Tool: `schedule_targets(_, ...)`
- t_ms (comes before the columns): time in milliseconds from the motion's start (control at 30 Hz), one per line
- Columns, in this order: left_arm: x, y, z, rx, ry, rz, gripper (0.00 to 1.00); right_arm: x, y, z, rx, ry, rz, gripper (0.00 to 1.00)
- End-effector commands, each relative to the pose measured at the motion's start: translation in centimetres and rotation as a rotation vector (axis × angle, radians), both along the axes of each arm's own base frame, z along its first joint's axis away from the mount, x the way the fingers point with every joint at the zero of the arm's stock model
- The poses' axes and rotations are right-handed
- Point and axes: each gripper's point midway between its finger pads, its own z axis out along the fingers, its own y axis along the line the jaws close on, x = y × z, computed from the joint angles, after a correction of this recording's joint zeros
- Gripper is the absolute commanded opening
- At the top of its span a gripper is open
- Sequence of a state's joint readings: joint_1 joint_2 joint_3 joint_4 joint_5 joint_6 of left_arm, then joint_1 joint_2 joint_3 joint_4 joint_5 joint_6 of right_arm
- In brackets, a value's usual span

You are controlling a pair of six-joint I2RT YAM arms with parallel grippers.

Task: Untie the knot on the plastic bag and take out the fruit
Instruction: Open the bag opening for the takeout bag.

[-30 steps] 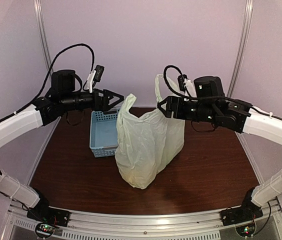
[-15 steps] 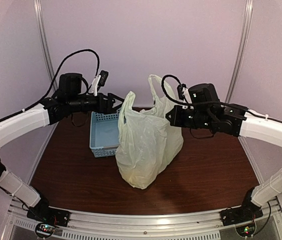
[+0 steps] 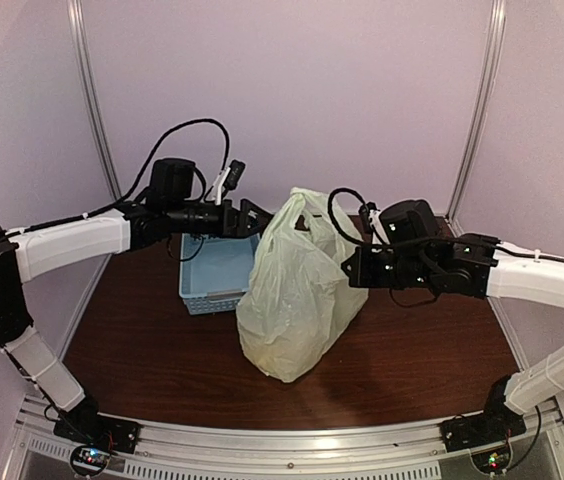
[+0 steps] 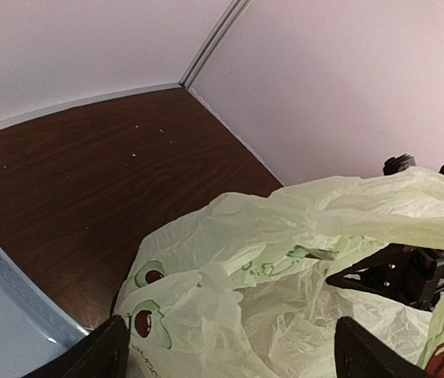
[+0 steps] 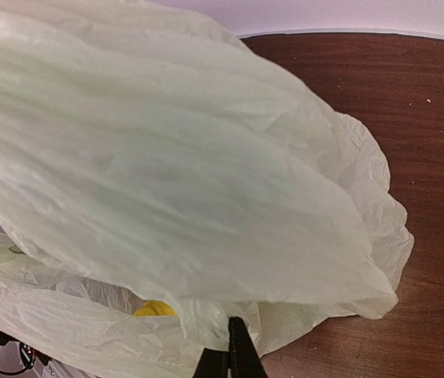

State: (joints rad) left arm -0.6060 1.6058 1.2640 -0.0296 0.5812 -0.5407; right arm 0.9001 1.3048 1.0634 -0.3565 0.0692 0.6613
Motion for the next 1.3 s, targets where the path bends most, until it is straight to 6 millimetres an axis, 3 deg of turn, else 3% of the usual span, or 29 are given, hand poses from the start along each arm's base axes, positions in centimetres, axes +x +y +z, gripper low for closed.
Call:
schedule_targets(0,-1.2,-2.8,2.3,-0.095,-0.020,-0.109,0.92,-0.9,-0.6,-0.7,-0.014,0.009,0.000,0.00)
schedule_targets(167,-2.4,-4.7,1.5,-0.100,-0.001,-0.180,0.92,-1.0,-0.9,-0.4,-0.002,-0.006,-0.011,0.00)
schedule_targets(333,-4.4,-6.1,0.4,-0.087,0.024,-0.253,0.93,-0.5,-1.6,1.5,0.034,-0.059,-0.057,0.00)
schedule_targets(600,-7.1,-6.8,-2.3,0.002,0.066,-0.293,0.94,-0.2,-1.5,2.3,0.052,-0.083,-0.061,0.00)
schedule_targets(667,-7.8,-6.8,-3.2,0.012,0.088,-0.302,0.87,-0.2,-1.4,2.0,0.050,-0.078,-0.060,0.00)
schedule_targets(900,-8.9,-7.7,-3.3,0.006,0.083,-0.325,0.59,-0.1,-1.1,1.3,0.042,-0.071,-0.055,0.00)
schedule_targets(1100,-8.1,-7.7,-3.8,0.023,0.083,-0.281,0.21,-0.1,-1.4,1.0,0.036,-0.072,-0.063,0.00)
schedule_targets(1267,-6.6,-6.6,-4.1,0.086,0.039,-0.178,0.00,-0.3,-3.1,0.0,-0.008,-0.068,-0.112,0.00)
